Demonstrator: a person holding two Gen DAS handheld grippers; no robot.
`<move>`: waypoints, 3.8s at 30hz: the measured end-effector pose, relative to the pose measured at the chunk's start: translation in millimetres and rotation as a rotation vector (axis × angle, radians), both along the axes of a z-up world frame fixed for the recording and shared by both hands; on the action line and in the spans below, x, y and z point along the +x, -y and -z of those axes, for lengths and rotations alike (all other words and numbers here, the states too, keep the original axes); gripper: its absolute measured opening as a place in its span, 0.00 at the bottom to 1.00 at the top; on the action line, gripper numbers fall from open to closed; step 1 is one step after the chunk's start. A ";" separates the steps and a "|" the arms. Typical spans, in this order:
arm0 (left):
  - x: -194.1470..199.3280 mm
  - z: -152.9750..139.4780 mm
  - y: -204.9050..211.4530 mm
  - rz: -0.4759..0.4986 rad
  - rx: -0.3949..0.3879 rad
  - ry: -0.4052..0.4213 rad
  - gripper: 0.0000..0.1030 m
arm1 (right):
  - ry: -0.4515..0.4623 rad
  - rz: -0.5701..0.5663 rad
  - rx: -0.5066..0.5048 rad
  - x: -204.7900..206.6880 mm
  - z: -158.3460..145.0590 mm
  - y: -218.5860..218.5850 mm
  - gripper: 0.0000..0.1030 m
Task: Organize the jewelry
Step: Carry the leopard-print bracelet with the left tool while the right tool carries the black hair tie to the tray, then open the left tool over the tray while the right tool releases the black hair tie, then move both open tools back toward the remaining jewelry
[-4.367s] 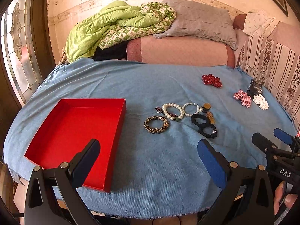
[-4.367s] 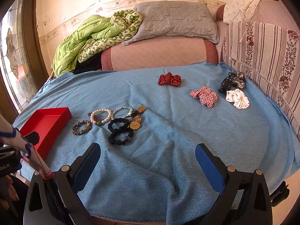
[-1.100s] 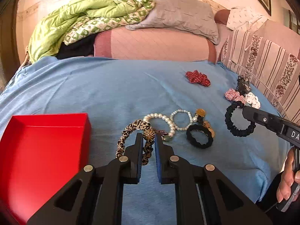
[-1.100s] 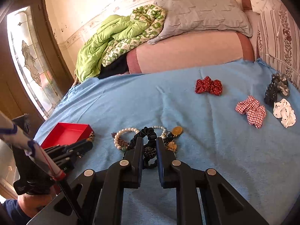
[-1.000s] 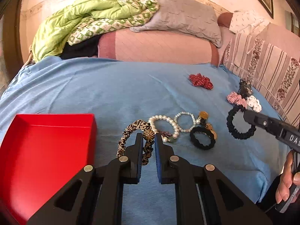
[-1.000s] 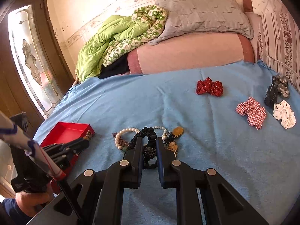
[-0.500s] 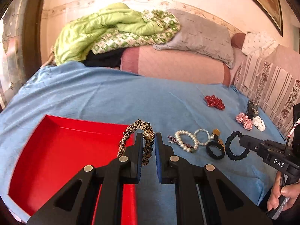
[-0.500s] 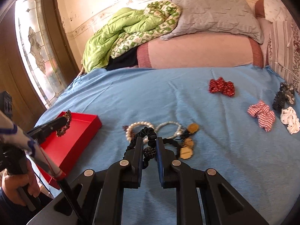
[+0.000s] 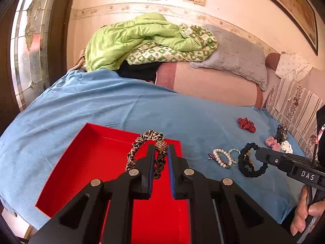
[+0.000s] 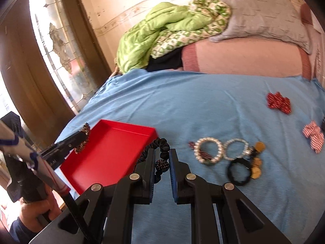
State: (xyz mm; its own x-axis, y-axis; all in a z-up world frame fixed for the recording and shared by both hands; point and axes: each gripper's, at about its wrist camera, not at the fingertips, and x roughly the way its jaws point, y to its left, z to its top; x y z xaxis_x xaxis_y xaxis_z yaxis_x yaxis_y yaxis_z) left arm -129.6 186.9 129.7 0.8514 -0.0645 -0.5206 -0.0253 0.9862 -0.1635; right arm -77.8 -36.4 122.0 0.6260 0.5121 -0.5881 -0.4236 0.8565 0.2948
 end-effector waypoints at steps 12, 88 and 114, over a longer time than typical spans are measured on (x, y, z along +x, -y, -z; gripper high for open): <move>-0.4 -5.5 -39.6 -0.064 -0.029 0.004 0.12 | -0.029 -0.055 -0.014 9.3 -9.5 -49.6 0.14; 116.9 67.3 -103.8 -0.188 -0.095 -0.323 0.25 | -0.231 -0.147 -0.021 133.0 73.3 -166.2 0.23; 72.0 20.7 -48.3 -0.151 -0.053 -0.068 0.36 | -0.148 -0.056 0.048 106.5 32.8 -102.2 0.23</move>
